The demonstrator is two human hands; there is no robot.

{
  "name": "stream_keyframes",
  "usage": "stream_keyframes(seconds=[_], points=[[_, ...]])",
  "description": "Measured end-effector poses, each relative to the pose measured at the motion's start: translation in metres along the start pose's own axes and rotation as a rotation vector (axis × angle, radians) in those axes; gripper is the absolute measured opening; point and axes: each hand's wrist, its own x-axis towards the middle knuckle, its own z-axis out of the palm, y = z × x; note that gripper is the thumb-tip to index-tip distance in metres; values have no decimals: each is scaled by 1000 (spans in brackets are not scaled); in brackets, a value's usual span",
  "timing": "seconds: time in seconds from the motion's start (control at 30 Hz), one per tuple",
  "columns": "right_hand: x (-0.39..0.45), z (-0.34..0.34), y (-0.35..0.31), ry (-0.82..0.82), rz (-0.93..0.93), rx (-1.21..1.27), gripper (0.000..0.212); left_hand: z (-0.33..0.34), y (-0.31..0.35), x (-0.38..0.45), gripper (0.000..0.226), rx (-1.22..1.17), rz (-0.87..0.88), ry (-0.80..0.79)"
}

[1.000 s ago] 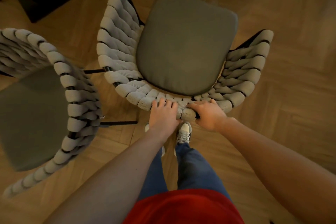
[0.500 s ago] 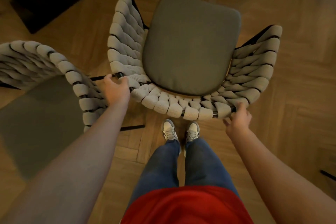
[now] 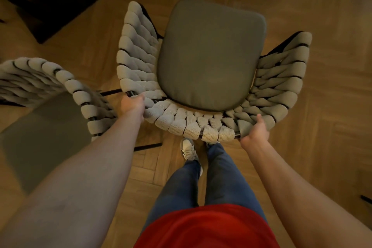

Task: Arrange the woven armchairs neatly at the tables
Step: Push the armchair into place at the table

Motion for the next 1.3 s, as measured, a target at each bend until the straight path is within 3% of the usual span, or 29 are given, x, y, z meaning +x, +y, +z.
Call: stream_keyframes(seconds=[0.47,0.6,0.7,1.3], points=[[-3,87,-71,-139,-85,-267,61,20,5,-11,57,-223,-183,190],[-3,124,-86,-209,-108,-329,41,24,7,-8,56,-282,-224,232],[-6,151,-93,-251,-121,-370,42,24,11,-3,61,-325,-250,260],[-52,322,-87,-309,-181,-572,46,8,96,71,57,-351,-317,353]])
